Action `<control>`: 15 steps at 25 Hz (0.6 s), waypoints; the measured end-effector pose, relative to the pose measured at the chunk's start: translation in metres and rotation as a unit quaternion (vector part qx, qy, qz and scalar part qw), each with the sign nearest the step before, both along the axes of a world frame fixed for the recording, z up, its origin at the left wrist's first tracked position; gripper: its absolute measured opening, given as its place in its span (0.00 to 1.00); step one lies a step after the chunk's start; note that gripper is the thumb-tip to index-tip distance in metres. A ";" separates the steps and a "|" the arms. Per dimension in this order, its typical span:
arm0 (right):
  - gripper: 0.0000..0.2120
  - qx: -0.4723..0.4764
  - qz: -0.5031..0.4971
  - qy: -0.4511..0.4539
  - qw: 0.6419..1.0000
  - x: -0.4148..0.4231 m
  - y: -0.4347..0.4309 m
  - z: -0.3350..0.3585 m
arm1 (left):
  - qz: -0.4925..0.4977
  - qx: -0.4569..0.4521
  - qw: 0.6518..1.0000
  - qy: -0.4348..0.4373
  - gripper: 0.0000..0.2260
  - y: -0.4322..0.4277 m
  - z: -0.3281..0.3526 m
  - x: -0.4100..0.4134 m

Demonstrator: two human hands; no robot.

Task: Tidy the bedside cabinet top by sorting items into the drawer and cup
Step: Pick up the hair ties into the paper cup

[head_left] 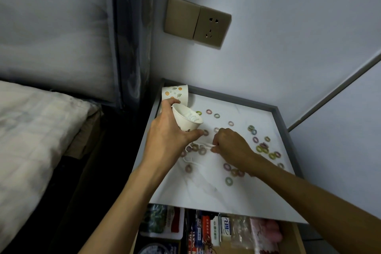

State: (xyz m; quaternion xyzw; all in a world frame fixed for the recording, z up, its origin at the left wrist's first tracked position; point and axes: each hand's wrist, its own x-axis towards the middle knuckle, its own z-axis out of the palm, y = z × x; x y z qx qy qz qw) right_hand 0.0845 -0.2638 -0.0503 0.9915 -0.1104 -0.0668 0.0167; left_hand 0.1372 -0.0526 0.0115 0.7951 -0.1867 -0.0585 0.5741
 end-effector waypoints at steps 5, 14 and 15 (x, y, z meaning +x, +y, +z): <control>0.05 0.128 -0.145 -0.089 0.977 -0.005 -0.034 0.027 | 0.006 -0.010 1.000 0.006 0.35 0.003 0.000 0.001; 0.06 0.155 0.015 -0.055 0.986 -0.025 -0.046 0.023 | -0.004 0.001 1.000 0.002 0.36 0.000 -0.001 -0.002; 0.06 0.153 0.046 -0.050 0.986 -0.026 -0.043 0.017 | -0.005 0.001 1.000 0.001 0.36 0.000 -0.001 -0.002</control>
